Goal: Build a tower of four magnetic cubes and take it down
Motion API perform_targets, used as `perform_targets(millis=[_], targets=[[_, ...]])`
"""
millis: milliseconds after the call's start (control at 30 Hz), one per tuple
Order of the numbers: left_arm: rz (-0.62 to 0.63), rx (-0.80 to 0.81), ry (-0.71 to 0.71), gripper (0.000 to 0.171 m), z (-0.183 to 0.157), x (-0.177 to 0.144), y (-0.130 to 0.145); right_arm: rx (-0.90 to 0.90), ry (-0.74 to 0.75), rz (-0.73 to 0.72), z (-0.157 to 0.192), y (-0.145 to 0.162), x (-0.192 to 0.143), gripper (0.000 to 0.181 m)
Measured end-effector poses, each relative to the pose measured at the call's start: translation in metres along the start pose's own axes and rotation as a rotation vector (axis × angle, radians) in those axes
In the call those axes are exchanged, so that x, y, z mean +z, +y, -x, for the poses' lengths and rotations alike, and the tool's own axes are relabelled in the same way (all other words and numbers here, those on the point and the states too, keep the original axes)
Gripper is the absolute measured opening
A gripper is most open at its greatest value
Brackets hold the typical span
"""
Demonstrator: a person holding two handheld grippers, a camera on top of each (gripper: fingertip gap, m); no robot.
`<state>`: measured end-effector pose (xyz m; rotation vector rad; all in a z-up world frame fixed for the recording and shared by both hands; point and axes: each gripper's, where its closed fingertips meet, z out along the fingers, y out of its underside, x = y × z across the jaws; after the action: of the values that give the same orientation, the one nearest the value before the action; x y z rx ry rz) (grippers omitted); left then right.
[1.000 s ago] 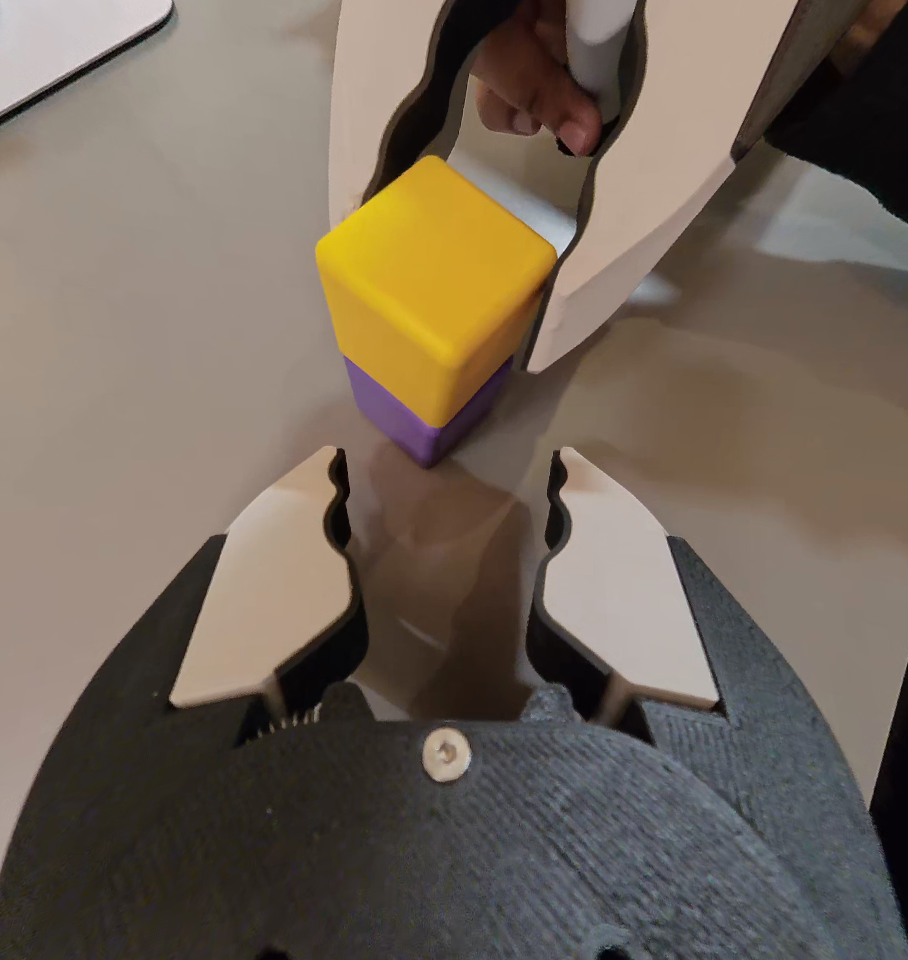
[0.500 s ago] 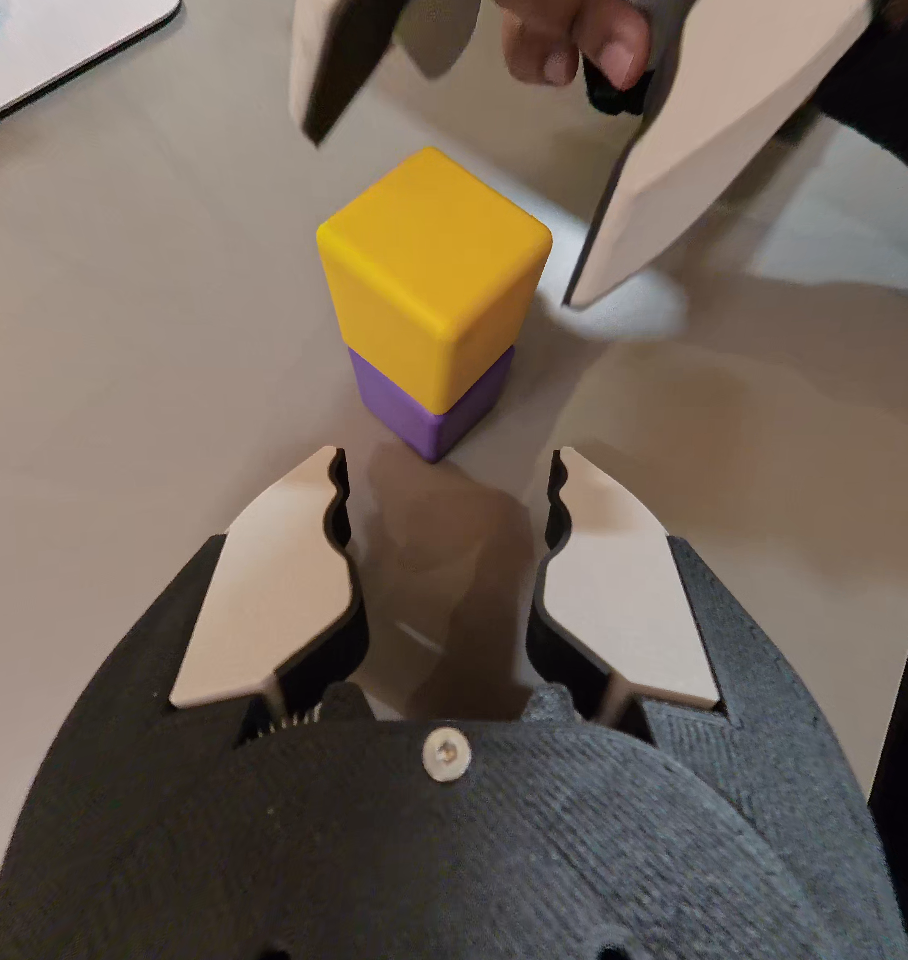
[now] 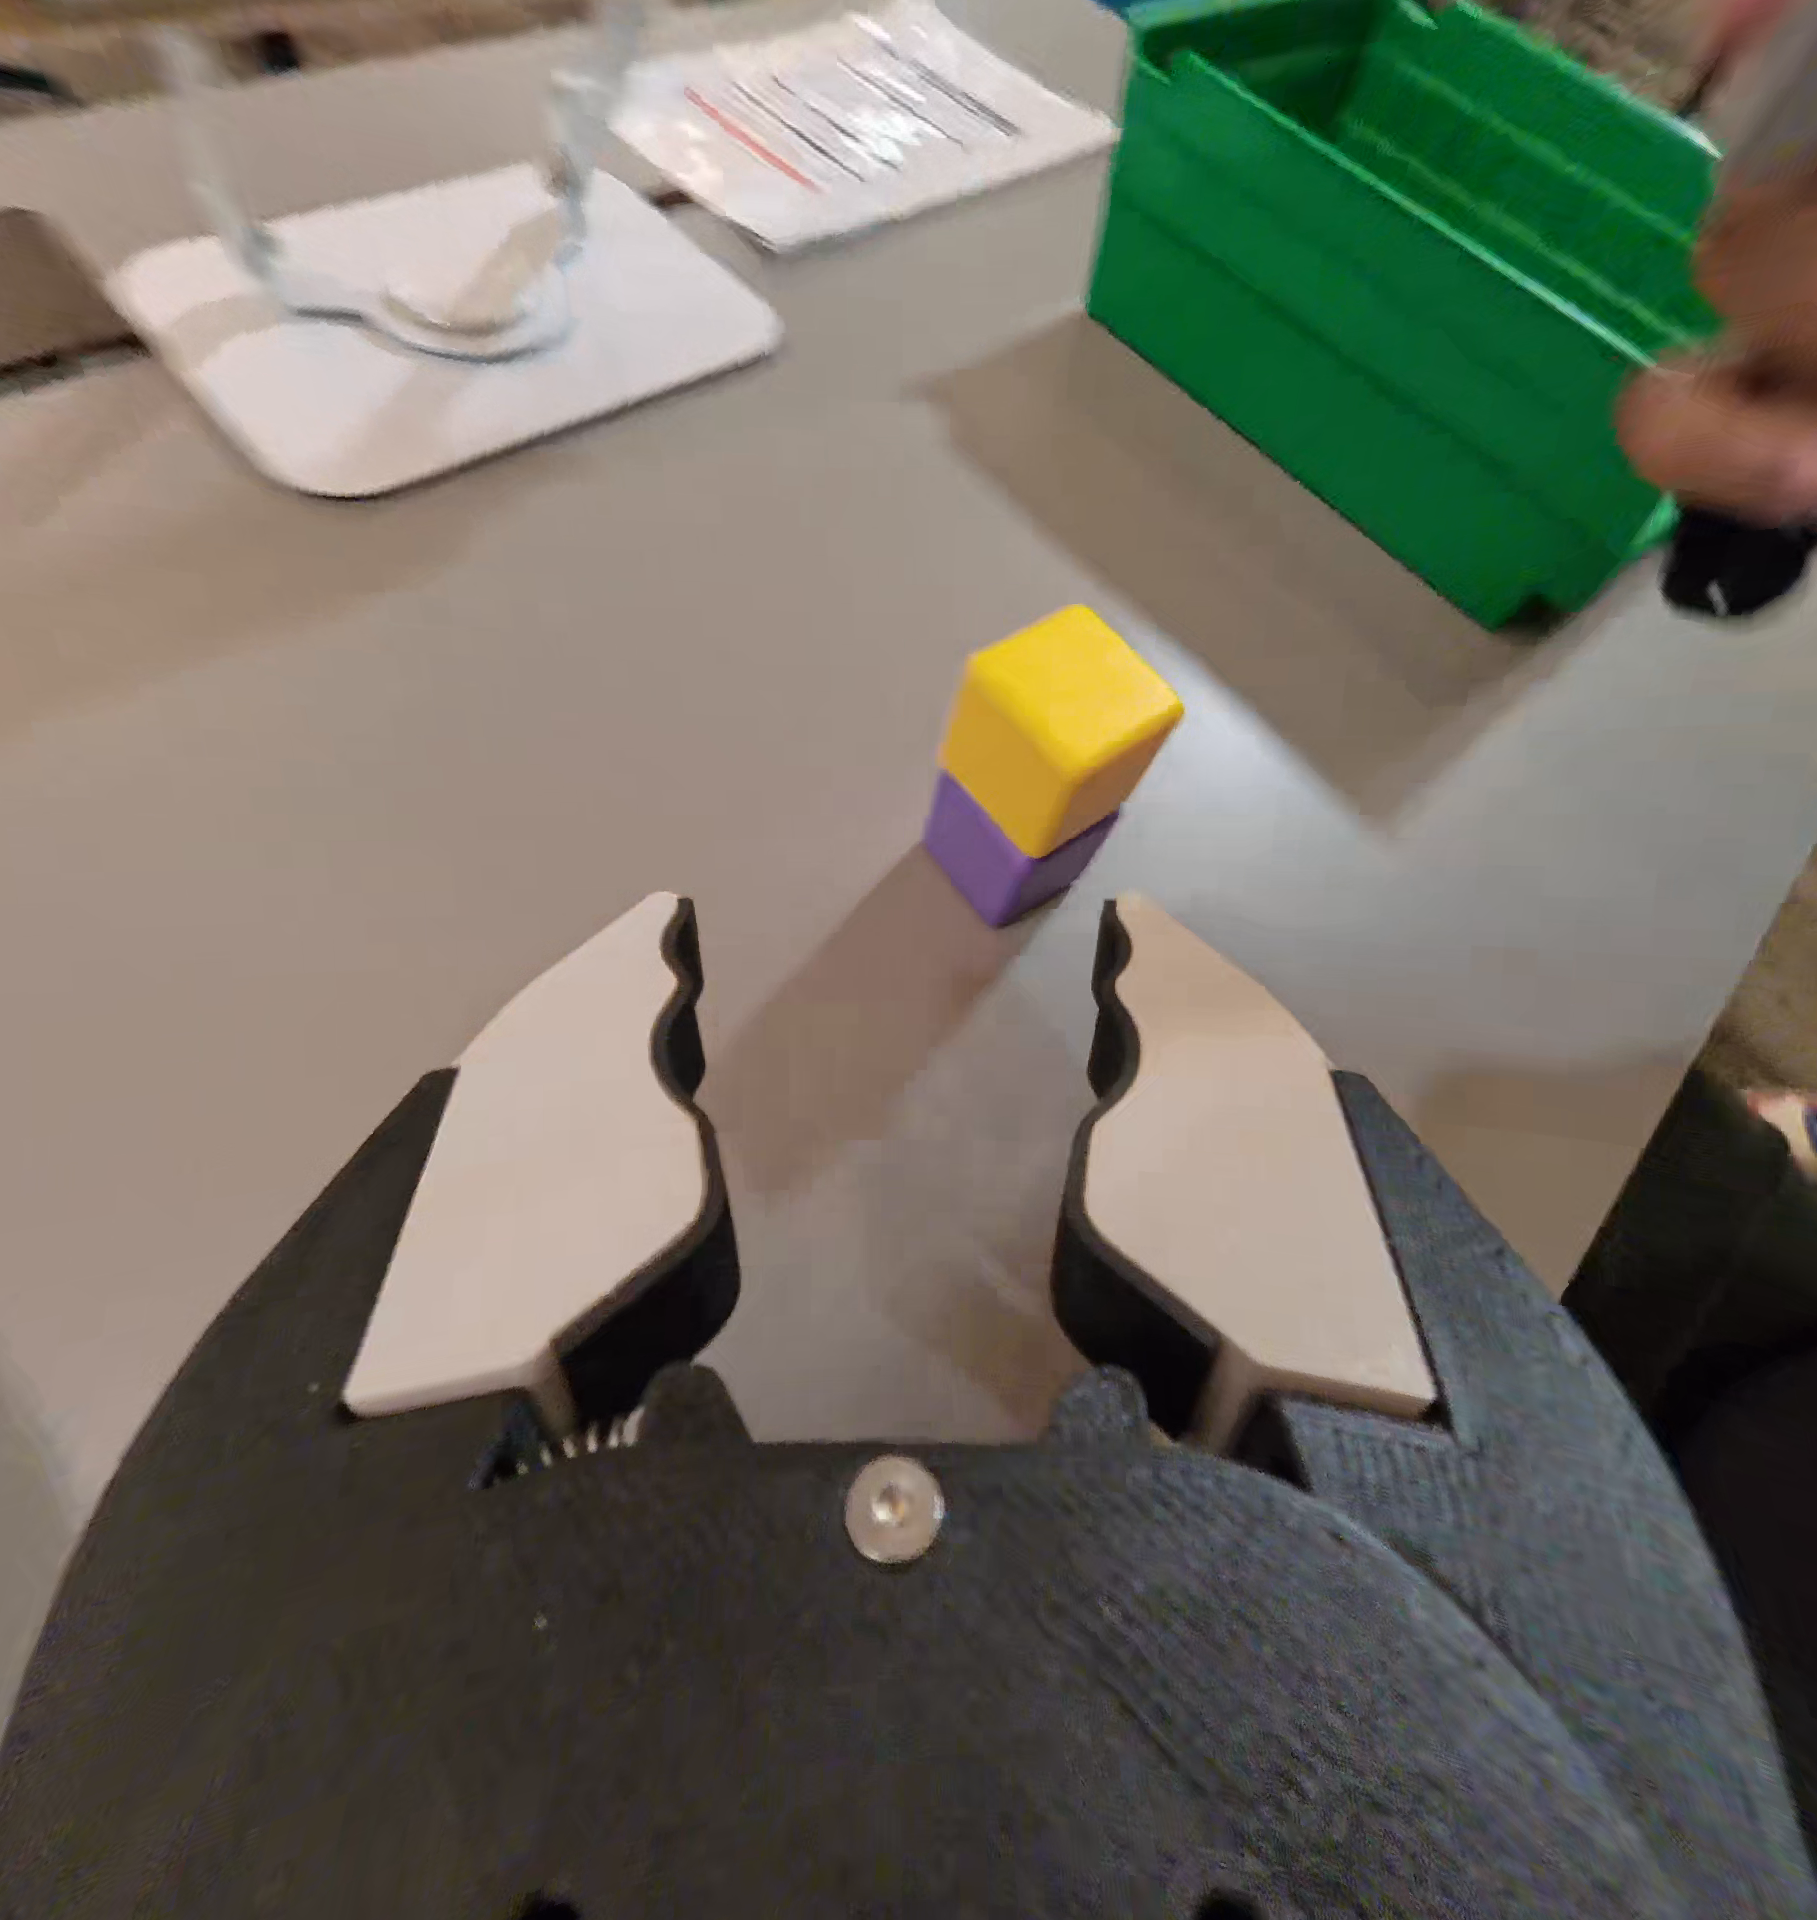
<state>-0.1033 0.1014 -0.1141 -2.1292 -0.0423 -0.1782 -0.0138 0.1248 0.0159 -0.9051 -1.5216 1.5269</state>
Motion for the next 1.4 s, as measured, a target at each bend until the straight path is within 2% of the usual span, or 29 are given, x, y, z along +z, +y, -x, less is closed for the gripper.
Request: perform_targets(millis=[67,167,233,300,400,433,500,633,767,867,1133,1233,1400], targets=[[-0.029,-0.042,-0.113,0.074,0.032,-0.044,-0.004,0.037,0.023,0.031,0.021,0.016,-0.01,0.066],[-0.045,-0.132,-0.327,0.073,0.098,-0.12,0.002,0.065,0.085,0.114,0.048,0.051,-0.027,0.066],[-0.014,-0.198,-0.43,0.054,0.142,-0.167,0.015,0.056,0.124,0.176,0.064,0.074,-0.038,0.066],[0.051,-0.301,-0.485,0.047,0.18,-0.201,0.036,0.08,0.148,0.219,0.076,0.09,-0.047,0.066],[0.148,-0.399,-0.572,0.057,0.229,-0.229,0.063,0.151,0.155,0.233,0.088,0.1,-0.056,0.066],[0.19,-0.365,-0.6,0.06,0.244,-0.233,0.067,0.164,0.153,0.234,0.09,0.103,-0.059,0.066],[0.303,-0.193,-0.603,0.064,0.263,-0.237,0.069,0.173,0.153,0.24,0.091,0.108,-0.064,0.065],[0.666,0.251,-0.458,0.07,0.278,-0.24,0.088,0.237,0.136,0.222,0.087,0.111,-0.068,0.064],[0.958,0.521,-0.348,0.069,0.286,-0.242,0.101,0.305,0.133,0.199,0.083,0.113,-0.071,0.063],[1.139,0.697,-0.326,0.07,0.301,-0.245,0.107,0.325,0.142,0.205,0.081,0.117,-0.07,0.061],[1.342,0.935,-0.194,0.069,0.333,-0.239,0.14,0.321,0.16,0.263,0.083,0.133,-0.062,0.057],[1.338,1.009,-0.143,0.067,0.34,-0.233,0.146,0.347,0.174,0.268,0.078,0.137,-0.061,0.054],[1.338,1.005,-0.063,0.064,0.337,-0.223,0.157,0.434,0.181,0.216,0.069,0.135,-0.063,0.049]])
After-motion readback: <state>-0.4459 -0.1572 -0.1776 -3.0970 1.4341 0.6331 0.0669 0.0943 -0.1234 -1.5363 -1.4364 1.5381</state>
